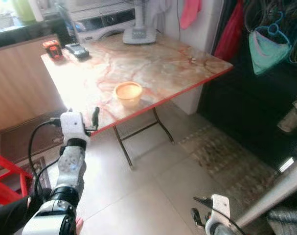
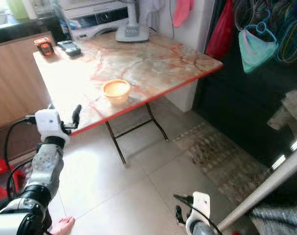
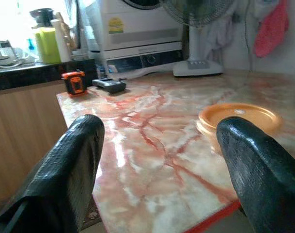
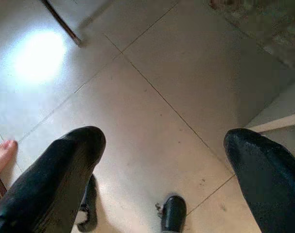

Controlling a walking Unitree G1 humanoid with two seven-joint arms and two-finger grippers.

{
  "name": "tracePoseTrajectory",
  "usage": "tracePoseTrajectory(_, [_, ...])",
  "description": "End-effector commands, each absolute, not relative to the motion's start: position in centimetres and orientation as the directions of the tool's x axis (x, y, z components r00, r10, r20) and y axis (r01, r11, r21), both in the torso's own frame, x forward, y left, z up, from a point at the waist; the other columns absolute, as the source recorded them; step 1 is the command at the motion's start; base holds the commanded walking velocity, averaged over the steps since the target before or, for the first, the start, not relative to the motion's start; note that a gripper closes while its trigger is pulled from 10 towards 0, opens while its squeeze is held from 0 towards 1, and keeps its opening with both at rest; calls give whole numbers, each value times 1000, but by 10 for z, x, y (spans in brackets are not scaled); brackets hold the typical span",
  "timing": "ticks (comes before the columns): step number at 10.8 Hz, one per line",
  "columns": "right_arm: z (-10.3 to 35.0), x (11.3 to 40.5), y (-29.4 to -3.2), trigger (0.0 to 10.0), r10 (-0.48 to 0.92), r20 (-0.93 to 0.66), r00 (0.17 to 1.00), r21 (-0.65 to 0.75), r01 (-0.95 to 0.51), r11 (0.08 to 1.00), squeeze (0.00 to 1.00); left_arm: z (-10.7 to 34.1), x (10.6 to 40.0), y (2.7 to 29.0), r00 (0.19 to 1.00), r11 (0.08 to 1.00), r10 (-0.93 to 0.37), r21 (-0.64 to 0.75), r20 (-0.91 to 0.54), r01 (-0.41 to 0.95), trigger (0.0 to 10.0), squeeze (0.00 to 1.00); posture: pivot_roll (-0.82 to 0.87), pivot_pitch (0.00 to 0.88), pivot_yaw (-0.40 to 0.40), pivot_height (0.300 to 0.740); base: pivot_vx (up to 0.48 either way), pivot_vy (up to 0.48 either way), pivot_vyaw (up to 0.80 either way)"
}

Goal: Restocking fridge

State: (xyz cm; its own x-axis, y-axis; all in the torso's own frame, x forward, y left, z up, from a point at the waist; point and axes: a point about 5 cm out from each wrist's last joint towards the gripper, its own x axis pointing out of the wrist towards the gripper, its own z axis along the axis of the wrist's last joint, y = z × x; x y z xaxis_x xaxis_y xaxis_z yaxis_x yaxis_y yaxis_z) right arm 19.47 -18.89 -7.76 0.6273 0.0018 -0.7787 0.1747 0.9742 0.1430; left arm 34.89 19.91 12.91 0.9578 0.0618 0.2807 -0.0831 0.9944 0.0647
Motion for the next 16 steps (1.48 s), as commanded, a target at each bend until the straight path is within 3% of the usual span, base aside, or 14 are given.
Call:
tracePoseTrajectory(1, [-76, 199, -185, 10000, 18, -771, 637, 155, 159, 975, 0, 137, 352, 207, 955, 993, 74, 63, 289, -96, 10000, 0, 135, 0, 48, 740, 319, 0, 800])
tracePoseTrajectory(9, [-74, 202, -184, 10000, 19, -766, 643, 159, 160, 974, 0, 143, 356, 199, 953, 998, 54, 24, 297, -64, 10000, 0, 142, 0, 44, 740, 341, 0, 0])
tracePoseTrajectory(13, [-75, 201, -184, 10000, 19, -767, 641, 172, 177, 969, 0, 146, 357, 199, 949, 997, 77, -7, 306, -78, 10000, 0, 141, 0, 42, 740, 239, 0, 545])
tracePoseTrajectory(16, [-75, 201, -185, 10000, 27, -769, 639, 172, 166, 971, 0, 140, 362, 206, 967, 944, 125, -327, 224, -46, 10000, 0, 143, 1, 37, 740, 0, 0, 0])
